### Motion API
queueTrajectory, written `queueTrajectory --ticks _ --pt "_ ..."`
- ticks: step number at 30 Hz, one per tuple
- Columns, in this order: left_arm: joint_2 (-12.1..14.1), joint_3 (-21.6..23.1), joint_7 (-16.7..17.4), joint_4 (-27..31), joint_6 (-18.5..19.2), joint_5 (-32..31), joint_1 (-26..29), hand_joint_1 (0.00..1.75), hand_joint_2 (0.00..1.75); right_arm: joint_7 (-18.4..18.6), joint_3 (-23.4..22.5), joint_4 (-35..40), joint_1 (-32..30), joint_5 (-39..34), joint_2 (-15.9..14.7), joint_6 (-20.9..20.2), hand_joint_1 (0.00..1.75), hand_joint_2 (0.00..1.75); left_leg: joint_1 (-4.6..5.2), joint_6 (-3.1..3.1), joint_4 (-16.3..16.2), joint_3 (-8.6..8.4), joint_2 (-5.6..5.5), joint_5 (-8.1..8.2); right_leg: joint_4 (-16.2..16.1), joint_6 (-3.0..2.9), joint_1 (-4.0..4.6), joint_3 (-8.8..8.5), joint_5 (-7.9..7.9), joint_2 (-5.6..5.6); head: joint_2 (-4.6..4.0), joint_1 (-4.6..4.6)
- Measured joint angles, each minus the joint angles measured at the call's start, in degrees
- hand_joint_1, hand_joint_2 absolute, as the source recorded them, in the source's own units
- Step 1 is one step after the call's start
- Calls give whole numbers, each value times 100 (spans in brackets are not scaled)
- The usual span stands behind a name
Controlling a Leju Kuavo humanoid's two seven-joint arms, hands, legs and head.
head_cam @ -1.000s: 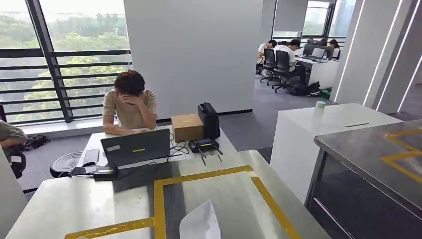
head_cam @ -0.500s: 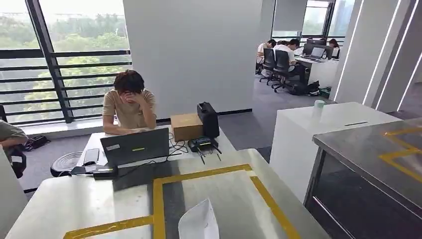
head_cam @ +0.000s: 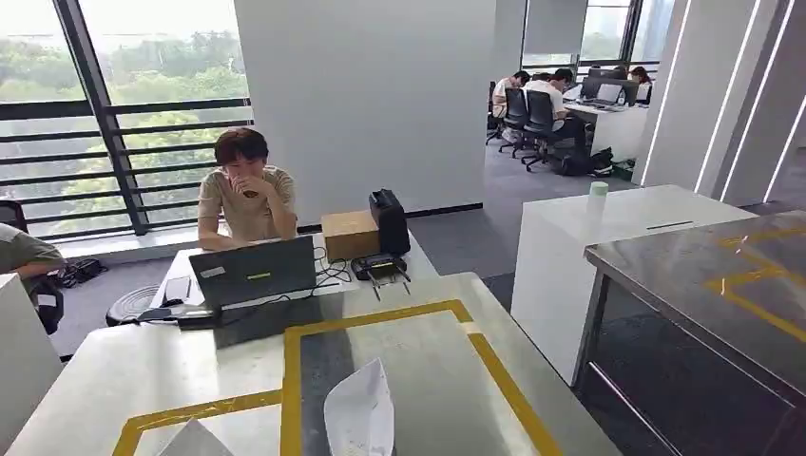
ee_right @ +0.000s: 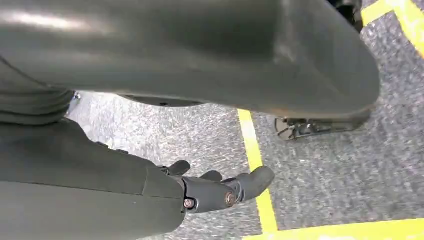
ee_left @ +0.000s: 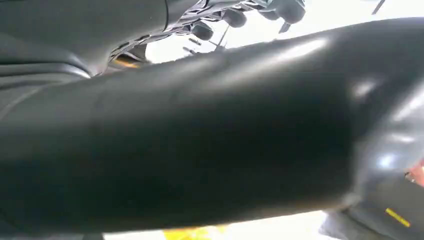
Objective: Take the parts from the cabinet and place them on the table.
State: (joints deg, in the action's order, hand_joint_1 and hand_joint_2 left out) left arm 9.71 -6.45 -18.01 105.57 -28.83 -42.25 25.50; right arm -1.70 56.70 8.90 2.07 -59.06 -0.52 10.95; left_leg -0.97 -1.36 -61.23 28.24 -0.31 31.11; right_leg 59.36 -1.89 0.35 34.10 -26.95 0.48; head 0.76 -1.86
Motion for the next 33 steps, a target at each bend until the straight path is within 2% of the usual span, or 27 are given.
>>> queueTrajectory --ticks 1,3,4,5,6,8,9,10,11,12,14,15,16,20,21,22,23,24,25,26,27,28,29,30,31,32,33 --pt "-13 13 0 -22 9 -11 -51 0 0 -11 -9 0 -9 -28 15 0 0 0 34 16 320 -208 1 143 6 36 31 48 27 -2 0 2" --pt "-75 26 -20 -64 15 -35 -63 0 0 33 -20 0 -8 -28 17 0 0 0 71 39 327 -96 4 65 -8 111 -10 44 118 -15 0 -4" --pt "-101 37 -37 -94 31 -37 -77 0 0 81 -20 0 -4 5 33 -2 0 0 100 76 320 -85 6 33 -26 148 -29 44 163 -20 0 0" --pt "-144 48 -55 -116 33 -40 -83 0 0 104 -20 -2 -19 31 42 0 0 0 60 136 367 -59 12 -36 -29 191 -6 68 189 -33 0 -2" --pt "-169 50 -68 -127 31 -53 -106 0 0 107 -20 -2 -18 37 42 -2 0 0 44 174 379 -10 58 -98 67 220 -40 108 46 -55 -2 -4" --pt "-247 50 -122 -158 0 -101 -101 0 0 59 -20 -2 -20 35 52 -2 0 0 45 246 378 116 66 -189 615 264 -48 290 -571 -54 -2 11" --pt "-298 50 -142 -171 -11 -125 -77 0 0 17 -20 -2 -21 35 52 -2 0 0 50 248 376 182 77 -240 1013 277 -52 395 -855 -54 -2 9" --pt "-352 31 -179 -173 -11 -138 -34 0 0 0 -20 -2 -19 46 55 -2 0 0 52 245 367 263 95 -297 1402 291 -53 470 -1042 -54 -2 13" --pt "-411 -18 -225 -175 -2 -79 2 0 0 6 -20 -2 -20 79 55 -2 0 0 52 238 355 346 105 -352 1585 299 -57 453 -1025 -54 -2 11" --pt "-453 -85 -276 -186 33 20 23 0 0 8 -17 -2 -22 105 55 -2 0 0 51 230 339 419 109 -405 1535 303 -66 330 -874 -53 -2 13" --pt "-542 -341 -444 -214 199 194 47 0 0 -44 -17 -2 -19 112 44 -2 0 0 39 192 270 581 108 -508 820 302 -85 -230 -453 -52 -2 15" --pt "-612 -499 -525 -223 282 214 58 0 0 -51 -17 -2 -5 112 37 -2 0 0 37 162 224 645 106 -548 330 297 -89 -590 -404 -52 -2 13" --pt "-689 -720 -614 -234 398 227 64 0 0 9 -17 -2 15 123 28 -2 0 0 59 116 187 722 108 -580 -140 266 -63 -852 -603 -58 -2 22" --pt "-1040 -1500 -956 -359 886 260 -52 0 0 181 31 -2 7 236 13 -2 0 0 37 -38 232 733 109 -767 -158 98 -18 -708 -501 -66 -2 13" --pt "-1126 -1690 -1063 -385 999 255 -59 0 0 157 42 -2 16 249 13 0 0 0 8 -63 184 766 93 -727 -194 28 -53 -657 -414 -34 -4 11" --pt "-1238 -1885 -1161 -411 1120 216 -72 0 0 118 46 -2 26 236 13 -2 0 0 9 -80 65 857 70 -471 -203 -5 -48 -604 -355 -29 -2 6" --pt "-1347 -2086 -1244 -437 1253 157 -103 0 0 69 46 -2 26 177 11 0 0 0 8 -90 -213 926 56 -119 -202 -42 -47 -536 -297 -26 -2 -4" --pt "-1468 -2309 -1311 -502 1452 83 -165 0 0 17 44 -2 20 105 11 -2 0 0 8 -107 -606 1003 50 224 -200 -50 -37 -461 -235 -19 -2 -7" --pt "-1592 -2514 -1333 -630 1636 -16 -246 0 0 17 46 -2 11 81 11 0 0 0 8 -121 -993 1052 49 445 -197 -56 -24 -383 -173 -5 -2 -9" --pt "-1679 -2759 -1364 -930 1777 -198 -383 0 0 59 46 -2 -1 79 11 -2 0 0 7 -129 -1258 1054 48 479 -190 -52 -17 -294 -107 12 -2 -9" --pt "-1745 -3028 -1524 -1412 1713 -427 -591 0 0 100 46 -2 -11 79 11 -2 0 0 7 -126 -1315 962 48 318 -182 -41 -8 -190 -33 24 -2 -13" --pt "-1782 -3266 -1728 -1943 1547 -565 -817 0 0 135 46 -2 -18 81 13 0 0 0 5 -112 -1173 800 48 98 -174 -32 -1 -96 34 41 -2 -9" --pt "-1788 -3489 -1929 -2483 1387 -648 -1034 0 0 146 46 -2 -21 79 15 0 0 0 6 -87 -841 525 48 -96 -164 -21 6 7 107 45 -2 -11" --pt "-1793 -3686 -2058 -2937 1292 -701 -1164 0 0 146 46 -2 -17 81 26 0 0 0 6 -53 -392 179 46 -156 -148 -6 15 65 174 40 -2 -9" --pt "-1803 -3799 -2098 -3190 1235 -741 -1254 0 0 142 46 0 -6 87 30 0 0 0 11 -9 128 -189 29 68 -128 14 17 117 230 37 0 -11" --pt "-1799 -3916 -1964 -3481 1070 -980 -1382 0 0 133 46 -2 -15 139 53 0 0 0 57 15 525 -401 13 174 -116 54 35 151 276 36 0 -7" --pt "-1753 -4066 -1700 -4103 799 -1299 -1573 0 0 109 59 -2 -13 190 57 13 0 0 91 39 501 -316 7 96 -153 99 0 126 343 41 0 9"
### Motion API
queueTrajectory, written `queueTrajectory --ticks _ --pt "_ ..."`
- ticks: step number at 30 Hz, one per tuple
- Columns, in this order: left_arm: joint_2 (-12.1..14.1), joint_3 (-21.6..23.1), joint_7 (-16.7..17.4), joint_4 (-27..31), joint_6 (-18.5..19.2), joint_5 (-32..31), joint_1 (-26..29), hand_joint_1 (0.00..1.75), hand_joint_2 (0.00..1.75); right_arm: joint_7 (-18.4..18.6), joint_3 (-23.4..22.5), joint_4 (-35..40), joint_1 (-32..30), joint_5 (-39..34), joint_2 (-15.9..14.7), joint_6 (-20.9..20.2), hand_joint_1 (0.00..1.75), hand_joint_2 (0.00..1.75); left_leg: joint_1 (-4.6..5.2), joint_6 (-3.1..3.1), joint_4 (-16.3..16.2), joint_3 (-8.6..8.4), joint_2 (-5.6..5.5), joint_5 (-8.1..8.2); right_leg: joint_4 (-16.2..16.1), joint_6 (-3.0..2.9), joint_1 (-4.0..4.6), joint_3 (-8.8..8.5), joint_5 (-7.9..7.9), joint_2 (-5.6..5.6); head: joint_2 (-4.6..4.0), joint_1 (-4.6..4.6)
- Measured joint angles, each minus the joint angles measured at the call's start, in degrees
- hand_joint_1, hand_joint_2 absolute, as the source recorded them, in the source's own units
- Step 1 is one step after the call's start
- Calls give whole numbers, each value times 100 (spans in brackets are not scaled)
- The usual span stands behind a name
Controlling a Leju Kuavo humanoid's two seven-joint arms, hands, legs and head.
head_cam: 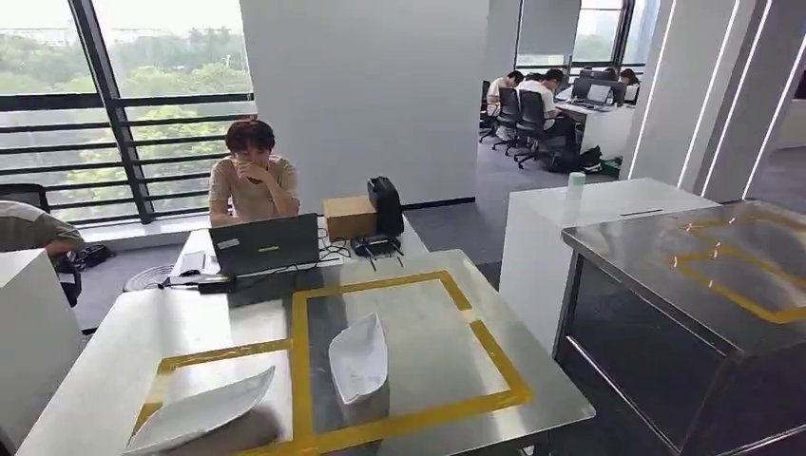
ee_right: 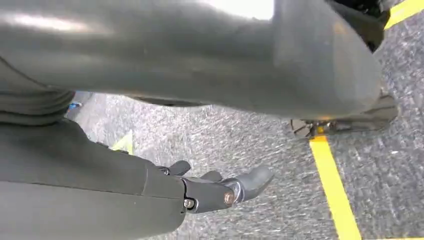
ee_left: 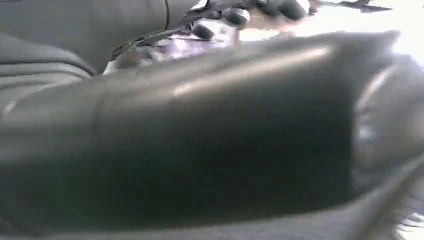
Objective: Take the parts from the cabinet and place them on the table.
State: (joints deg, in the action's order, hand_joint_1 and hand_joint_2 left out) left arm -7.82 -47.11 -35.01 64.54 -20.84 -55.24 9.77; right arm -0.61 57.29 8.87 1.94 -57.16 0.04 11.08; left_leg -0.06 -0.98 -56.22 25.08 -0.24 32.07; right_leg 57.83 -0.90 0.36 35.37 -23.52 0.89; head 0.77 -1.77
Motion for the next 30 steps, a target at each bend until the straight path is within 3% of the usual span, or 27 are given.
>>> queueTrajectory --ticks 2,3,4,5,6,7,8,9,10,12,13,14,15,19,20,21,22,23,24,25,27,28,29,30 --pt "261 -352 793 -1319 -409 -457 -363 0 0 -152 24 0 9 -6 53 0 0 0 72 100 46 28 4 -67 -29 79 -85 25 100 -6 0 -9" --pt "339 -513 1338 -2053 -412 -656 -478 0 0 -180 24 0 0 -44 53 0 0 0 41 154 76 87 42 -158 2 114 -80 74 112 -33 -2 -18" --pt "421 -595 2323 -2539 -212 -908 -586 0 0 -143 24 0 9 -55 53 -22 0 0 43 191 73 142 73 -211 110 136 -93 138 -110 -69 -11 -18" --pt "444 -633 3246 -3018 -1 -1050 -657 0 0 -94 26 0 3 -44 53 -24 0 0 37 245 72 212 85 -265 358 161 -99 207 -486 -73 -7 -4" --pt "444 -659 4035 -3417 170 -1125 -728 0 0 -44 44 0 -3 -26 48 -22 0 0 39 264 69 306 95 -336 811 189 -111 309 -919 -73 -11 -9" --pt "406 -707 4731 -3792 302 -1078 -791 0 0 -53 79 0 0 -28 22 -22 0 0 42 273 61 384 94 -398 1214 208 -112 378 -1173 -73 -11 -7" --pt "360 -793 5223 -4059 359 -915 -853 0 0 -71 90 0 6 -72 9 -22 0 0 46 274 42 485 95 -464 1572 222 -108 412 -1252 -75 -11 -2" --pt "290 -909 5522 -4275 394 -733 -908 0 0 -79 90 0 11 -151 -24 -20 0 0 46 273 14 542 95 -520 1692 224 -102 365 -1134 -75 -11 -7" --pt "217 -1031 5678 -4439 420 -651 -954 0 0 -64 87 0 13 -224 -35 -20 0 0 45 265 -21 649 94 -570 1612 212 -91 225 -936 -75 -11 0" --pt "155 -1186 5801 -4719 521 -706 -1007 0 0 54 68 0 15 -343 -79 -16 0 0 38 243 -120 848 89 -650 896 159 -60 -360 -564 -74 -11 4" --pt "142 -1192 5812 -4811 567 -743 -1028 0 0 85 63 -2 15 -363 -105 -13 0 0 26 224 -179 906 89 -676 356 117 -39 -755 -620 -73 -11 9" --pt "126 -1206 5809 -4885 606 -754 -1043 0 0 135 63 -2 15 -371 -116 -13 0 0 56 190 -219 954 90 -705 -82 70 -3 -1006 -831 -74 -11 11" --pt "127 -1234 5774 -4933 621 -743 -1060 0 0 146 63 -2 16 -385 -118 -16 0 0 44 154 -213 967 98 -736 -139 63 2 -1018 -859 -76 -11 9" --pt "127 -1234 5774 -4933 621 -743 -1064 0 0 146 63 -2 13 -385 -118 -16 0 0 44 148 -211 965 100 -744 -128 63 5 -1010 -857 -77 -11 9" --pt "127 -1291 5702 -4981 628 -708 -1100 0 0 155 63 -2 8 -391 -118 -16 0 0 29 115 -208 972 106 -792 -140 47 29 -972 -834 -79 -11 4" --pt "133 -1365 5529 -5038 667 -686 -1143 0 0 106 61 -2 -3 -402 -118 -16 0 0 22 53 -187 989 105 -886 -145 -28 24 -879 -747 -78 -11 4" --pt "157 -1402 5381 -5131 722 -719 -1172 0 0 30 57 -2 21 -406 -114 -13 0 0 -20 -39 -824 1205 48 -64 -173 -164 -16 -687 -531 -38 -11 -18" --pt "168 -1413 5370 -5142 722 -719 -1180 0 0 26 57 -2 15 -409 -114 -16 0 0 -34 -63 -1224 1276 45 230 -169 -161 -10 -618 -475 -34 -11 -15" --pt "172 -1418 5346 -5153 731 -734 -1187 0 0 24 57 -2 12 -411 -114 -16 0 0 -42 -83 -1572 1330 45 398 -161 -152 -7 -540 -419 -26 -11 -20" --pt "172 -1420 5276 -5162 770 -789 -1190 0 0 19 57 -2 14 -409 -114 -16 0 0 -52 -105 -1847 1322 46 393 -140 -139 -7 -440 -350 -14 -11 -18" --pt "190 -1398 4991 -5182 875 -999 -1189 0 0 -25 57 -2 27 -343 -109 -16 0 0 -88 -132 -1686 1062 46 -16 -73 -99 -19 -227 -239 -10 -11 -16" --pt "207 -1356 4795 -5190 908 -1077 -1195 0 0 -92 57 -2 35 -282 -107 -16 0 0 -114 -151 -1326 784 46 -223 -21 -69 -30 -142 -189 -11 -11 -18" --pt "221 -1330 4655 -5197 927 -1097 -1217 0 0 -165 59 -2 49 -236 -100 -16 0 0 -145 -170 -856 442 44 -276 31 -35 -37 -42 -150 -11 -11 -15" --pt "225 -1306 4531 -5208 969 -1140 -1263 0 0 -245 66 -2 62 -223 -103 -16 0 0 -132 -203 -331 115 17 15 69 17 -21 40 -106 -10 -11 -24"
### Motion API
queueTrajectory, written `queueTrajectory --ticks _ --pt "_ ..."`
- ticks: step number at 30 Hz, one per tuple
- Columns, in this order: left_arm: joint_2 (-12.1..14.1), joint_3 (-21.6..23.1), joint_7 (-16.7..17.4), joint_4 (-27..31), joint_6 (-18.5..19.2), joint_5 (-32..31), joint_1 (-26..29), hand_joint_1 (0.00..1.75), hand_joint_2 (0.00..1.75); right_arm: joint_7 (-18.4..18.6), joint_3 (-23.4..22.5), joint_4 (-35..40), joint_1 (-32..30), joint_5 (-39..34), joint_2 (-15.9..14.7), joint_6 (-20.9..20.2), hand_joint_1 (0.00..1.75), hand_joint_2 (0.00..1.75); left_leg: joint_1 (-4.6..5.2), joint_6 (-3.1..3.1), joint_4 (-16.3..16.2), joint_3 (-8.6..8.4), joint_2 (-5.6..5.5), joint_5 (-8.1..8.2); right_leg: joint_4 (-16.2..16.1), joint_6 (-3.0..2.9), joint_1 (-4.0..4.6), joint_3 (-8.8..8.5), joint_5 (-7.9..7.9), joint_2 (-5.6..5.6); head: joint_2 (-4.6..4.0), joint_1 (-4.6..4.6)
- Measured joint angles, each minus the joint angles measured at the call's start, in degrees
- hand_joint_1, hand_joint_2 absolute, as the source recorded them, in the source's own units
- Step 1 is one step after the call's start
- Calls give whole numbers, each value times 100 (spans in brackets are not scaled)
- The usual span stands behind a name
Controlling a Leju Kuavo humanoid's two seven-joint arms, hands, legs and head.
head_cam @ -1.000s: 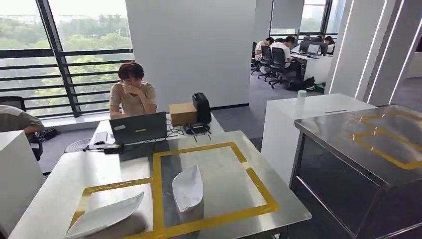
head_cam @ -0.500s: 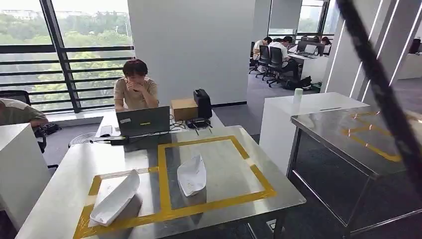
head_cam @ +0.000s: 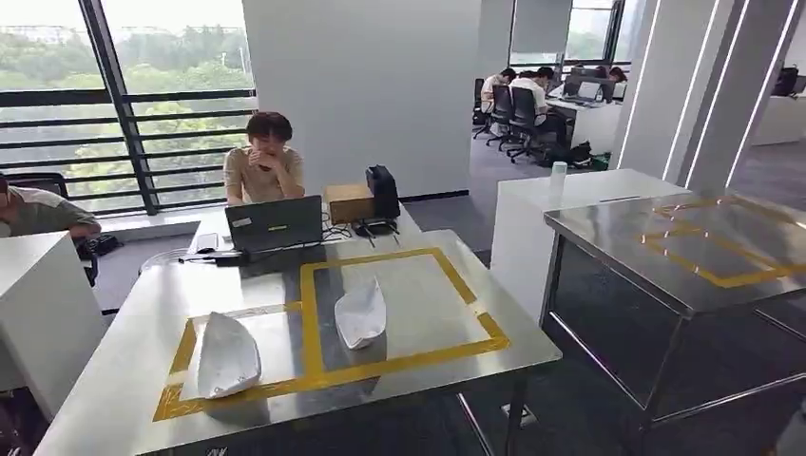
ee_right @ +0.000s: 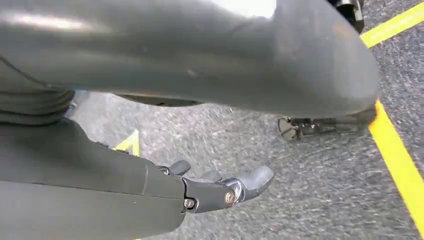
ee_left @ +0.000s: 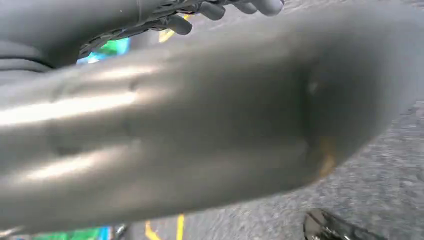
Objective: Take the parts from the cabinet and place them on the table.
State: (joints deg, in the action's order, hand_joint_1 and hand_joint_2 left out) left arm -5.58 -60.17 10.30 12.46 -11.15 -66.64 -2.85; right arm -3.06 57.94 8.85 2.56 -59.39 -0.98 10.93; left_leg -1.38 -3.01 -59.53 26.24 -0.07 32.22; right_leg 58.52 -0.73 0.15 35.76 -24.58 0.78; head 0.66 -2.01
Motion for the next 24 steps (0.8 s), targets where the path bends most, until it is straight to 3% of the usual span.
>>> queueTrajectory --ticks 1,4,5,6,8,9,10,11,12,14,15,16,19,20,21,22,23,24 --pt "27 28 -55 -4 48 -59 -19 0 0 -61 0 0 12 -2 13 0 0 0 44 103 206 -75 -40 62 24 34 1 32 56 3 0 15" --pt "68 146 -53 -35 153 -230 -22 0 0 -120 0 0 45 -17 46 0 0 0 98 240 188 71 -6 -40 -12 131 -50 56 203 -13 0 17" --pt "74 179 -51 -46 155 -236 -28 0 0 -123 0 0 41 -26 48 0 0 0 82 342 206 130 42 -114 47 167 -83 101 125 -26 0 13" --pt "83 201 -51 -48 162 -241 -29 0 0 -123 0 0 38 -26 55 0 0 0 86 392 206 186 40 -164 219 183 -78 165 -168 -34 0 24" --pt "107 227 -46 -48 162 -245 -20 0 0 -125 0 0 38 -26 77 0 0 0 104 441 200 316 53 -275 1025 201 -79 376 -866 -37 0 24" --pt "112 234 -46 -48 162 -247 -21 0 0 -127 0 0 41 -28 76 0 0 0 121 445 193 355 57 -331 1433 201 -78 462 -1080 -37 0 28" --pt "114 247 -46 -50 162 -254 -23 0 0 -127 2 0 46 -28 77 0 0 0 137 444 177 462 60 -398 1735 193 -73 483 -1140 -40 0 28" --pt "114 260 -46 -52 162 -258 -22 0 0 -127 0 0 47 -28 76 0 0 0 143 444 157 550 59 -454 1780 176 -67 404 -1039 -43 0 31" --pt "114 280 -49 -57 162 -274 -20 0 0 -103 2 0 47 -26 77 0 0 0 150 440 133 642 57 -500 1597 151 -53 213 -838 -45 0 28" --pt "114 288 -55 -63 199 -291 -21 0 0 72 2 0 49 -22 76 0 0 0 151 416 85 762 53 -566 724 83 -17 -422 -495 -49 0 28" --pt "112 288 -46 -66 231 -285 -22 0 0 160 5 0 59 -31 74 0 0 0 139 401 67 808 59 -600 173 11 14 -736 -606 -53 0 31" --pt "107 288 -11 -72 263 -274 -27 0 0 251 4 0 63 -77 61 0 0 0 158 359 54 836 67 -636 -87 -14 43 -880 -674 -56 0 26" --pt "116 315 262 -79 409 -381 -22 0 0 531 -4 0 57 -254 61 0 0 0 121 248 123 863 80 -796 -146 -60 88 -833 -619 -62 0 31" --pt "120 343 317 -85 415 -407 -11 0 0 616 -4 0 47 -265 63 0 0 0 142 210 115 886 71 -796 -234 -100 19 -812 -529 -49 0 28" --pt "123 358 312 -87 415 -407 -3 0 0 653 -4 0 48 -267 63 0 0 0 124 179 40 952 40 -643 -245 -115 13 -778 -462 -14 0 31" --pt "114 358 292 -92 418 -359 6 0 0 664 -4 0 49 -289 63 2 0 0 119 156 -194 1024 27 -337 -241 -163 14 -716 -415 -13 0 24" --pt "112 358 262 -96 420 -330 7 0 0 627 -4 0 44 -317 63 9 0 0 102 126 -611 1129 27 32 -227 -177 19 -636 -357 -10 0 26" --pt "112 358 236 -96 420 -309 7 0 0 585 -6 0 40 -337 66 9 0 0 95 109 -976 1208 25 272 -215 -176 26 -564 -311 -6 0 28"
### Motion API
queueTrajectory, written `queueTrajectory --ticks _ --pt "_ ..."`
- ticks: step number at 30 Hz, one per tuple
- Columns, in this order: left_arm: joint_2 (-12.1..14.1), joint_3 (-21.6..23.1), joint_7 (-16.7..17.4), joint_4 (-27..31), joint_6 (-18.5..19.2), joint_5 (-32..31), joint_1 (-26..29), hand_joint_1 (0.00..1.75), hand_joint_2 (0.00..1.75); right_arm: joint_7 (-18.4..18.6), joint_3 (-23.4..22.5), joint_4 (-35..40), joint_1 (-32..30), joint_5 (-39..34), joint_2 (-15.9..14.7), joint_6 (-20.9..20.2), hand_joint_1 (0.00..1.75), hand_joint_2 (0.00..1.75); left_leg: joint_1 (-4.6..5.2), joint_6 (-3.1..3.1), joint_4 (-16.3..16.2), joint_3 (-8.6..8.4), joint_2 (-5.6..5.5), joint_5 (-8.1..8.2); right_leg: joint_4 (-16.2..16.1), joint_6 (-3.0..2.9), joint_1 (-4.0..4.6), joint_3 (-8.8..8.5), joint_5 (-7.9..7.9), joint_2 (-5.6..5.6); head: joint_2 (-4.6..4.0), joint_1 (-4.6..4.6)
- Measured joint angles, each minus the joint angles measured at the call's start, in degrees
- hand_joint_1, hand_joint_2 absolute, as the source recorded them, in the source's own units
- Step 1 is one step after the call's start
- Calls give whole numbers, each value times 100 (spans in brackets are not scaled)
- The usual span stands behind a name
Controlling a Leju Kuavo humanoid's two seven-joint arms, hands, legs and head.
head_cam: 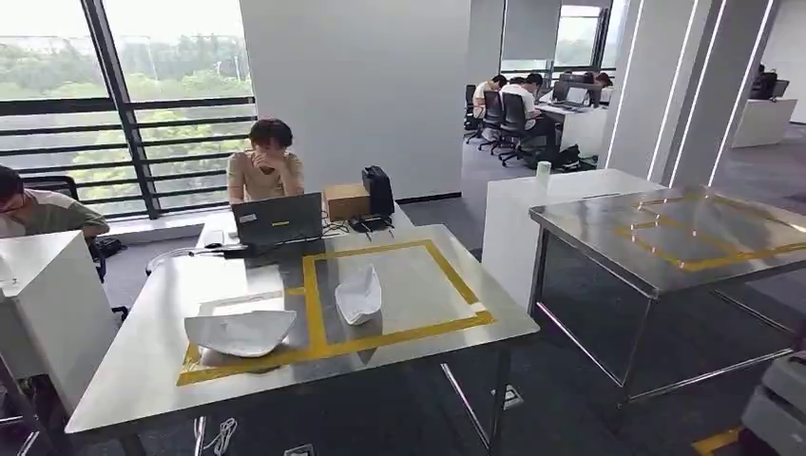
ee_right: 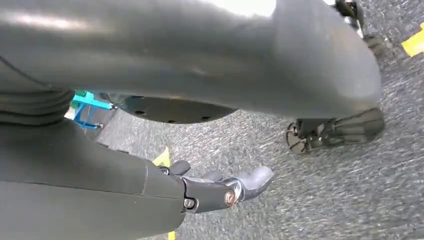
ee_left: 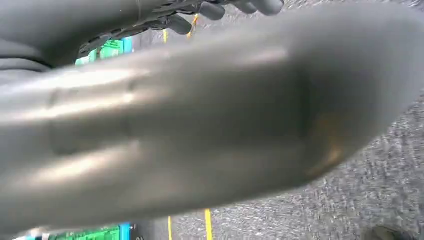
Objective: Take the parts from the cabinet and place them on the table.
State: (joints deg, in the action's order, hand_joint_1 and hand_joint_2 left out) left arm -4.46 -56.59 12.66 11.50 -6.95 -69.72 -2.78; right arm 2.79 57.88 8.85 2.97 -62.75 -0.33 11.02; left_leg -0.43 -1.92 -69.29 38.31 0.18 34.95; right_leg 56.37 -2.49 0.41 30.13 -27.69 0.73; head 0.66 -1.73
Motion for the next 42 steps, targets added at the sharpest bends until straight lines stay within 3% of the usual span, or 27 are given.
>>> queueTrajectory --ticks 1,3,5,6,7,8,11,12,15,16,17,19,21,23,24,25,26,27,28,31,32,34,36,37,38,39,42 --pt "0 0 -31 -2 0 7 2 0 0 -59 -2 0 -2 -7 4 0 0 0 -4 -20 -357 49 0 143 22 7 3 88 60 7 0 -4" --pt "-9 0 -171 -4 0 29 29 0 0 -124 -2 0 -3 64 7 0 0 0 -26 -47 -502 -84 1 -104 82 31 -4 289 166 14 0 -2" --pt "-28 -2 -403 -7 -20 90 53 0 0 -183 -2 0 -3 107 9 0 0 0 -62 -62 95 -584 1 -519 173 80 -25 510 263 10 0 0" --pt "-50 -2 -502 -4 -26 111 55 0 0 -218 0 0 -1 107 9 0 0 0 -87 -72 560 -927 -3 -492 223 116 -28 580 302 5 0 0" --pt "-70 -2 -534 -7 -28 116 42 0 0 -225 -2 0 -3 107 7 0 0 0 -67 -92 997 -1205 -18 -223 247 160 -13 635 335 6 0 -7" --pt "-79 -2 -568 4 -37 118 47 0 0 -225 0 0 -2 105 9 0 0 0 -24 4 1135 -1271 -58 -206 267 190 -16 652 378 10 0 -2" --pt "-109 -2 -592 -9 -42 74 113 0 0 -225 0 -2 -9 94 35 0 0 0 16 166 1149 -1117 -41 -319 220 291 -52 662 548 -7 2 -2" --pt "-122 -2 -581 -15 -22 42 98 0 0 -227 -2 -2 -8 87 35 -6 0 0 3 248 1153 -1058 -8 -388 278 334 -85 701 431 -28 -7 -15" --pt "-122 -2 -542 -15 26 0 111 0 0 -220 0 -2 -27 109 63 -7 0 0 18 340 1150 -837 12 -578 1194 366 -87 926 -643 -34 -4 7" --pt "-127 -2 -544 -15 37 24 111 0 0 -240 0 -2 -26 107 63 -7 0 0 30 344 1141 -753 15 -643 1563 362 -87 967 -855 -34 -2 9" --pt "-142 -2 -546 -17 44 48 115 0 0 -273 0 -2 -22 98 63 -9 0 0 42 342 1132 -668 16 -711 1831 356 -84 964 -892 -35 -4 11" --pt "-177 -2 -575 -17 44 74 139 0 0 -323 0 -2 -15 37 63 -9 0 0 45 333 1092 -479 26 -850 1826 321 -70 714 -507 -41 -2 13" --pt "-208 -4 -665 -17 31 72 162 0 0 -273 0 -2 -5 11 63 -9 0 0 40 296 1024 -271 20 -966 1095 277 -54 79 -138 -41 -2 18" --pt "-236 -4 -715 -15 31 64 171 0 0 -233 0 -2 9 -37 63 -7 0 0 47 227 1003 -199 27 -1051 97 205 1 -537 -496 -51 -2 20" --pt "-236 -4 -719 -15 31 53 167 0 0 -203 0 -2 8 -55 63 -9 0 0 34 191 1020 -189 38 -1123 11 207 16 -559 -547 -49 -2 15" --pt "-236 -4 -719 -15 31 37 162 0 0 -196 -4 -2 8 -85 63 -9 0 0 14 158 1047 -184 45 -1189 20 188 37 -524 -507 -50 -2 20" --pt "-236 -4 -719 -13 31 18 163 0 0 -190 -15 -2 6 -103 66 -9 0 175 4 118 1080 -189 46 -1259 25 157 48 -494 -456 -49 -2 20" --pt "-236 -4 -715 -15 31 11 175 0 0 -181 -24 -2 1 -107 72 -9 0 175 22 78 1084 -165 36 -1276 -22 111 7 -422 -364 -29 -2 15" --pt "-234 -4 -704 -11 31 7 175 0 0 -179 -35 -2 10 -111 74 -9 0 175 0 57 991 -112 10 -1083 -26 76 -9 -362 -287 3 -2 18" --pt "-245 -4 -684 -13 31 -2 188 0 0 -155 -39 -2 6 -101 74 -7 0 175 -20 -20 54 43 -2 -49 -13 -15 6 -148 -107 8 -2 7" --pt "-245 -4 -688 -13 31 -2 183 0 0 -133 -39 -2 8 -94 74 -4 0 175 -24 -41 -263 47 -2 65 0 -8 13 -52 -39 23 -2 7" --pt "-245 -4 -704 -13 31 -2 176 0 0 -142 -39 -2 10 -85 74 -7 0 175 -36 -63 -481 -84 -1 -287 51 18 15 190 103 48 -2 9" --pt "-253 -4 -702 -11 31 -4 177 0 0 -190 -39 -2 9 -85 74 -7 0 175 -61 -67 -58 -531 -1 -687 147 59 8 470 239 48 -2 11" --pt "-267 -4 -702 -7 31 -2 169 0 0 -203 -39 -2 18 -87 74 -7 0 175 -75 -64 421 -925 -11 -552 220 93 15 527 295 41 -2 7" --pt "-282 -4 -708 7 31 4 164 0 0 -218 -39 -2 2 -87 76 -6 0 175 -35 -46 1045 -1331 -12 -238 258 130 26 613 322 40 2 -4" --pt "-295 -4 -728 24 24 17 162 0 0 -216 -39 -2 -5 -87 83 -6 0 175 -8 33 1168 -1352 -20 -157 264 167 21 624 392 52 0 0" --pt "-306 -9 -715 24 15 26 186 0 0 -214 -39 -2 -2 -103 107 -2 0 175 32 172 1181 -1191 -6 -315 228 267 -28 673 580 47 0 0"
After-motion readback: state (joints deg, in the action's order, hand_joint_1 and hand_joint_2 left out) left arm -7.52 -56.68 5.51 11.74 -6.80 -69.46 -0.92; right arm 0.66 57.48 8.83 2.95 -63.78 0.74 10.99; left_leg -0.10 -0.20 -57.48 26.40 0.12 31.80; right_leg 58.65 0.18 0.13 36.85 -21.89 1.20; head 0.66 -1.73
